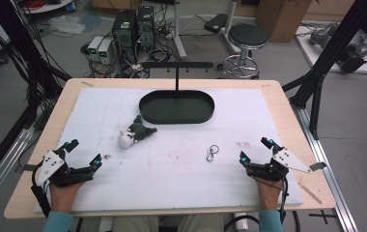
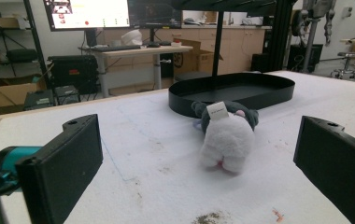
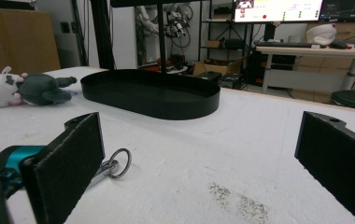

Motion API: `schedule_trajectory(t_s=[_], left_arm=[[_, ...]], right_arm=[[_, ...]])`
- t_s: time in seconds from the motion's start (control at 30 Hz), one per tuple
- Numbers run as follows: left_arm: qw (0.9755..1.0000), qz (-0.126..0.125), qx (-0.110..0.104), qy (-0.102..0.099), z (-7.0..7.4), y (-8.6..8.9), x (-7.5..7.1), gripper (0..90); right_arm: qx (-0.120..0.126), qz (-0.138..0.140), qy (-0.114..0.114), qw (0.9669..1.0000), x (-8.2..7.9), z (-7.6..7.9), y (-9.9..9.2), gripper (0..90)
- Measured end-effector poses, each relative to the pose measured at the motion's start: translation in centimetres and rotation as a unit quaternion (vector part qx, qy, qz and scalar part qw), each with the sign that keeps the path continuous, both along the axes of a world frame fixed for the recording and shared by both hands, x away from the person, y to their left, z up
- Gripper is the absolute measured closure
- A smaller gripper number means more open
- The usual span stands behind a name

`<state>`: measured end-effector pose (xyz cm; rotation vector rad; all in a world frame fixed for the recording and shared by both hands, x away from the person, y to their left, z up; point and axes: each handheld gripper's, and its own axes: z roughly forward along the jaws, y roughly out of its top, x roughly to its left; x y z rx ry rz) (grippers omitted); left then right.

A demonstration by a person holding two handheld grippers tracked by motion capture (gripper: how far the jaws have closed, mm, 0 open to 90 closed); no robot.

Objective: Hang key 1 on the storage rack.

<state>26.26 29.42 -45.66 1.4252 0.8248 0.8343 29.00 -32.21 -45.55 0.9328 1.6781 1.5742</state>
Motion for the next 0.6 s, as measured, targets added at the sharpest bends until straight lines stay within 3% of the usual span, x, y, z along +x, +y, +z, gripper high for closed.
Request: schedule_trajectory(t_s=[0.6], left_arm=[[0.9999,0.005,-0.007,0.007,0.05,0.03,0.13,1.7]], right_arm=[[0.0,0.0,-0.002,1.0,0.01,0.0,0.0,0.7]])
